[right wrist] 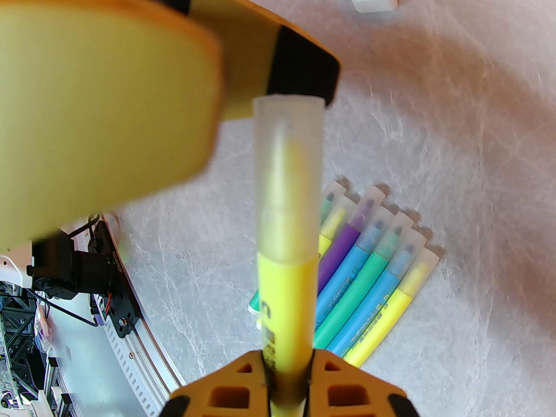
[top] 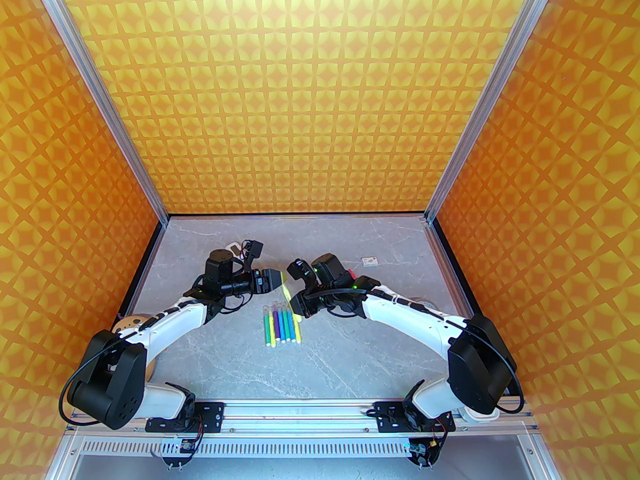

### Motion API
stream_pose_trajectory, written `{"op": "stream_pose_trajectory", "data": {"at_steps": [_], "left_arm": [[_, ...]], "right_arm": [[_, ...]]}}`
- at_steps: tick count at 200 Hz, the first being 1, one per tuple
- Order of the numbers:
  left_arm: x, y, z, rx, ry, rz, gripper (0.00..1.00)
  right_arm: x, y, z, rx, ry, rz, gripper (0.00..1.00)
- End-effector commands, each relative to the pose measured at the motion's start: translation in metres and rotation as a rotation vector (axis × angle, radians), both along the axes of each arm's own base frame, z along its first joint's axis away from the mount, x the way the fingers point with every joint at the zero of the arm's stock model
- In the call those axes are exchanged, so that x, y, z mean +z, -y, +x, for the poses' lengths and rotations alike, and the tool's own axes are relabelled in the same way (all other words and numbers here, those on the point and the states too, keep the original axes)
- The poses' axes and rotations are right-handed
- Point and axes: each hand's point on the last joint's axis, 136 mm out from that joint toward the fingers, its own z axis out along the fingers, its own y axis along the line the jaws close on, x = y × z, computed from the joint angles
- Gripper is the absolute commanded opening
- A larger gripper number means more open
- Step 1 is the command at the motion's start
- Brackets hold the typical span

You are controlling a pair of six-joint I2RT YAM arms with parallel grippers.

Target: Open the pen caps

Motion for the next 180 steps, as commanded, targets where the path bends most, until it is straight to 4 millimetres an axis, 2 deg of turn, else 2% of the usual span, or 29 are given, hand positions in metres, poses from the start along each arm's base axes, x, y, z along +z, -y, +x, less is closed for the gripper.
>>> {"op": "stream_pose_trajectory", "data": {"at_steps": [1,129,180], "left_arm": [[-0.003,0.0056,-0.0068,-0.039,-0.016,-0.03,0.6],[-0.0037,0.0116,-0.0111,-0.089,-0.017,-0.045,0.38],[-0.0018,0.0117,-0.0116,-0.092,-0.014,-0.048,0.26]], "right_arm": [[0.0295,-0.0067,0.007,0.017,0.075,0.06,0.0],[0.031,-0.0102,0.0126,0.012,0.081,0.061,0.0],[0.0295,-0.011,0.0121,0.017,0.077,0.062,0.0]]}}
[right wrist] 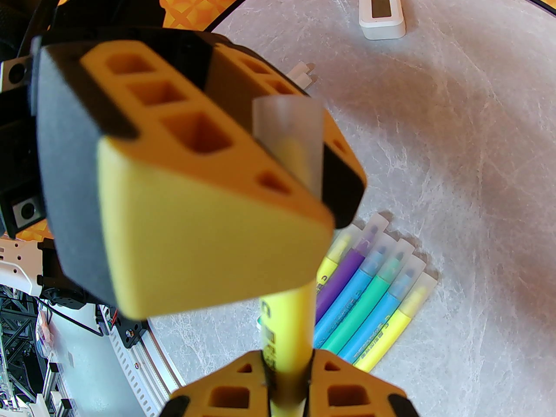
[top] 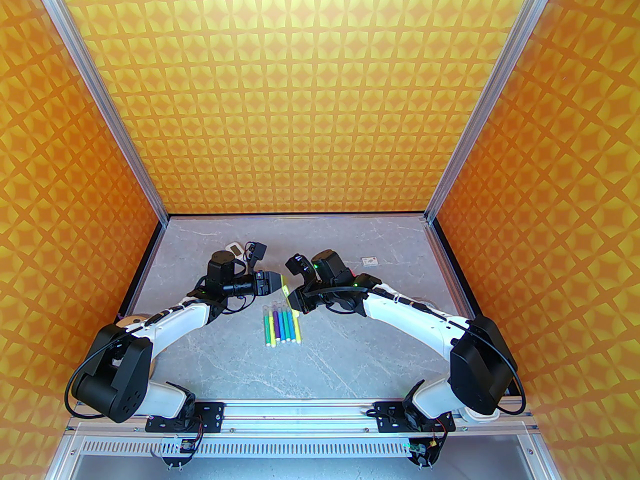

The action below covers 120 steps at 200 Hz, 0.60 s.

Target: Open the pen caps

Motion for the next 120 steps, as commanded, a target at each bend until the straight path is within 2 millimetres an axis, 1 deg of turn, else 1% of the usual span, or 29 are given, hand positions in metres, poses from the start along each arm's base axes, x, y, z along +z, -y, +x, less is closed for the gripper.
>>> {"op": "stream_pose_trajectory", "data": {"at_steps": [1,20,26,44,61,88,99,120], "left_arm": [[0.003,0.004,-0.004,-0.028,0.005,-0.013,0.26],[0.003,0.004,-0.004,-0.027,0.005,-0.014,0.23],[0.003,0.004,-0.004,-0.027,0.004,-0.015,0.21],[0.004,0.005,-0.003,-0.026,0.003,-0.018,0.17],[0.005,0.005,-0.003,-0.024,0.001,-0.021,0.15],[0.01,0.005,-0.003,-0.023,0.008,-0.033,0.11],[0.012,0.005,-0.003,-0.021,0.01,-0.038,0.1],[0.014,0.004,-0.003,-0.02,0.012,-0.043,0.07]], "right_arm": [[0.016,-0.006,0.006,0.017,0.046,0.036,0.0],[0.014,-0.005,0.006,0.017,0.044,0.032,0.0],[0.013,-0.005,0.006,0.017,0.043,0.028,0.02],[0.011,-0.005,0.006,0.015,0.042,0.024,0.09],[0.008,-0.006,0.008,0.012,0.039,0.024,0.21],[0.004,-0.011,0.011,0.013,0.036,0.034,0.33],[0.002,-0.012,0.012,0.016,0.034,0.036,0.35],[0.001,-0.015,0.013,0.022,0.03,0.043,0.35]]}}
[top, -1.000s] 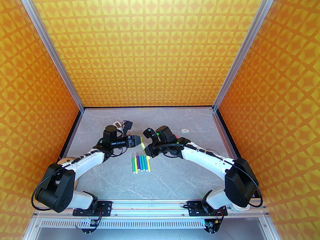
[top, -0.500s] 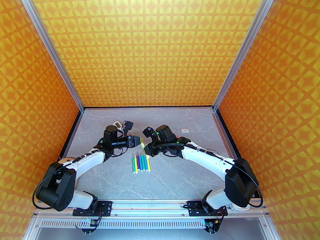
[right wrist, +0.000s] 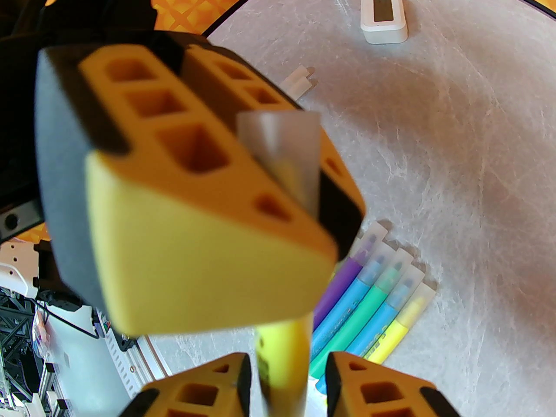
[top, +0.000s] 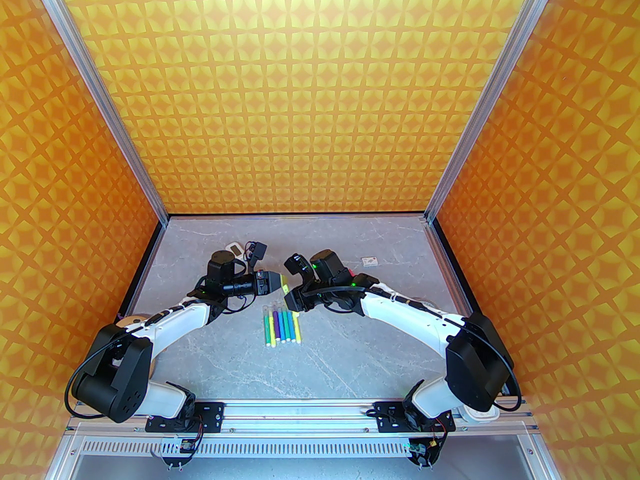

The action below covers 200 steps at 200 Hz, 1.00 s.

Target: Open the pen caps

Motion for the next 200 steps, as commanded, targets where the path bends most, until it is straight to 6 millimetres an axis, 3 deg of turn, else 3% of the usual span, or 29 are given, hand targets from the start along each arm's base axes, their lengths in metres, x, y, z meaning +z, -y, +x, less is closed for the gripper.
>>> {"op": "stream_pose_trajectory", "data": {"at_steps": [1,47,73,118,156,200], "left_arm": [[0.01,0.003,-0.003,-0.017,0.02,-0.026,0.07],[0.015,0.003,-0.001,-0.012,0.021,-0.046,0.01],[0.023,0.005,0.003,-0.002,0.039,-0.082,0.0],[0.028,0.006,0.016,0.036,0.045,-0.088,0.0],[0.024,0.003,0.029,0.092,0.034,-0.056,0.0],[0.034,0.0,0.041,0.149,0.058,-0.05,0.0]], "right_arm": [[0.007,-0.009,0.007,0.015,0.016,0.038,0.35],[0.002,-0.007,0.003,0.023,0.007,0.03,0.14],[-0.001,-0.002,-0.003,0.03,0.0,0.017,0.07],[-0.012,0.012,-0.017,0.035,-0.017,-0.017,0.0],[-0.026,0.024,-0.03,0.036,-0.048,-0.044,0.0],[-0.046,0.036,-0.047,0.03,-0.119,-0.046,0.0]]}}
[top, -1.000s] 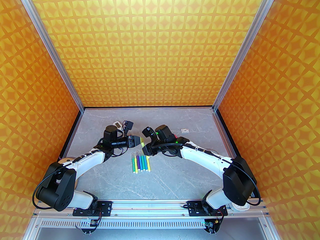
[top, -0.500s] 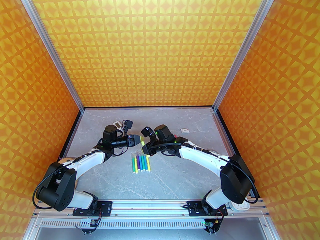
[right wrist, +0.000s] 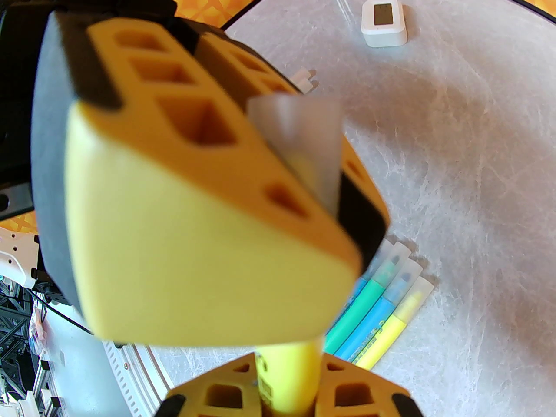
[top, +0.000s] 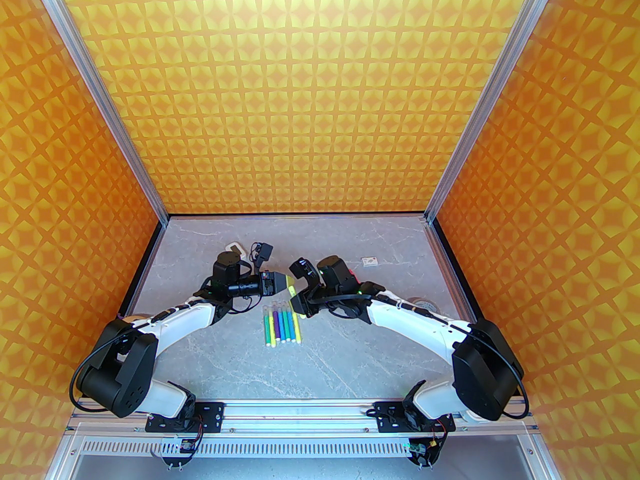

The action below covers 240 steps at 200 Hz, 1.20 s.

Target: Open the pen caps

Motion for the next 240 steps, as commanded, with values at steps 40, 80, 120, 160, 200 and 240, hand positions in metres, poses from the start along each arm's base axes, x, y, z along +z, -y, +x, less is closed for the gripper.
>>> {"op": "stream_pose_trajectory", "data": {"at_steps": [40,80,120,160,200,240], "left_arm": [[0.037,-0.019,0.054,0.221,0.089,0.001,0.0],[0.026,-0.024,0.06,0.25,0.06,0.067,0.0],[-0.012,-0.054,0.057,0.334,0.0,0.35,0.0],[-0.042,-0.089,0.049,0.383,-0.043,0.608,0.0],[-0.072,-0.114,0.046,0.381,-0.113,0.831,0.0],[-0.099,-0.142,0.045,0.394,-0.165,1.038,0.0]], "right_arm": [[-0.049,0.029,-0.048,0.045,-0.182,-0.102,0.0],[-0.045,0.036,-0.037,-0.008,-0.138,-0.122,0.0],[-0.038,0.058,-0.004,-0.142,-0.062,-0.192,0.0],[-0.042,0.085,0.037,-0.279,0.012,-0.375,0.0],[-0.046,0.099,0.074,-0.378,0.054,-0.544,0.0],[-0.067,0.115,0.088,-0.403,0.043,-0.675,0.0]]}}
